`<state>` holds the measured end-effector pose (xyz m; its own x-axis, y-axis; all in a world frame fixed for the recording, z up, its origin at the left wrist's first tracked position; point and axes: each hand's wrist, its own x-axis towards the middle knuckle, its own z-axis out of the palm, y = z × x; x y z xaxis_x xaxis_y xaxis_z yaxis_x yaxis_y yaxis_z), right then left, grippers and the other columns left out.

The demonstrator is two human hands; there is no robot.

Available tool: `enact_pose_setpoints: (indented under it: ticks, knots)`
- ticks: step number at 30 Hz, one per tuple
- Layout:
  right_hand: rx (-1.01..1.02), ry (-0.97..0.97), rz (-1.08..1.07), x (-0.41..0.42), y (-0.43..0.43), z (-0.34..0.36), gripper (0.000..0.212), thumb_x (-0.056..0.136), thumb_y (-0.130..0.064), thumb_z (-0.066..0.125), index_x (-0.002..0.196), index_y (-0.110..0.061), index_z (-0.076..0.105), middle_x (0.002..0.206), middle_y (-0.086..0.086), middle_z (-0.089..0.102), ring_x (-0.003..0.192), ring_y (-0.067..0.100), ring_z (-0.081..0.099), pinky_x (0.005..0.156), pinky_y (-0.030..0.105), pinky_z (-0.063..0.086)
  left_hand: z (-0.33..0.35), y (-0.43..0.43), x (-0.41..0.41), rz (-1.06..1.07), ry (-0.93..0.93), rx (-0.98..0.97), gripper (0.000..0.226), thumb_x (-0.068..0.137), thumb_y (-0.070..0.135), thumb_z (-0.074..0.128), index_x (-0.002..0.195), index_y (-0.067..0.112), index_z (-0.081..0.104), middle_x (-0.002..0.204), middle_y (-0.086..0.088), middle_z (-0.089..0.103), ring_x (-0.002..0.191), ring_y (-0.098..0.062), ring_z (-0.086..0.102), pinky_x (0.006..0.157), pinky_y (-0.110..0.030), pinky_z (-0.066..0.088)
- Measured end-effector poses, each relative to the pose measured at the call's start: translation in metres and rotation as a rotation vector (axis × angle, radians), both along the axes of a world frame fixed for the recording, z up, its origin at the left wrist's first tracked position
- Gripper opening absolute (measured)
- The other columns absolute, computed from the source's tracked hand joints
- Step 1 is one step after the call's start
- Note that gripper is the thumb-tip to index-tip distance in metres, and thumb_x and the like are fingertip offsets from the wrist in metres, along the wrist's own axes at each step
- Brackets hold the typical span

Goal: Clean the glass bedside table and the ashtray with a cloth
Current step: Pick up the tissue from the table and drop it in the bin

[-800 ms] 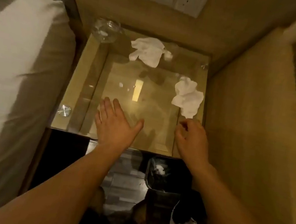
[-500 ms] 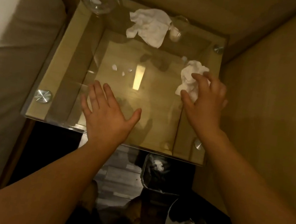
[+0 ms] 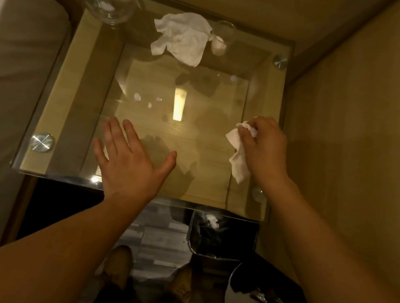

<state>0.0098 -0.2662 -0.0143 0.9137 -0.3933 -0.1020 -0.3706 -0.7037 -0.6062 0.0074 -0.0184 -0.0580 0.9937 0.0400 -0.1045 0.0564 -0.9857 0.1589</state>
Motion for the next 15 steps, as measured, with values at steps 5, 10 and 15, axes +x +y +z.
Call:
enact_pose_setpoints:
  ticks: [5, 10, 15]
  knots:
    - [0.157, -0.048, -0.239, -0.101, 0.021, 0.033, 0.009, 0.098, -0.020, 0.064, 0.095, -0.015, 0.070, 0.098, -0.005, 0.062, 0.083, -0.009, 0.057, 0.068, 0.003, 0.041, 0.004, 0.000, 0.002, 0.013, 0.008, 0.001, 0.117, 0.087, 0.087, 0.032, 0.162, 0.000, 0.011, 0.170, -0.026, 0.011, 0.160, -0.036, 0.004, 0.127, -0.059, 0.006]
    - [0.295, 0.038, -0.563, -0.214, 0.057, 0.023, 0.008, 0.099, -0.018, 0.063, 0.099, -0.023, 0.070, 0.097, -0.009, 0.067, 0.089, -0.001, 0.063, 0.073, 0.012, 0.046, 0.005, -0.001, -0.001, 0.009, 0.001, -0.015, 0.116, 0.087, 0.086, 0.032, 0.162, 0.000, 0.012, 0.170, -0.027, 0.010, 0.160, -0.038, 0.003, 0.127, -0.060, 0.005]
    - [0.400, 0.134, -0.958, -0.238, 0.073, -0.053, 0.017, 0.095, -0.004, 0.058, 0.110, -0.006, 0.065, 0.113, 0.009, 0.068, 0.103, 0.021, 0.063, 0.091, 0.032, 0.049, 0.002, -0.003, -0.004, 0.022, -0.029, 0.003, 0.115, 0.088, 0.085, 0.031, 0.162, -0.001, 0.013, 0.170, -0.027, 0.011, 0.160, -0.037, 0.003, 0.128, -0.059, 0.005]
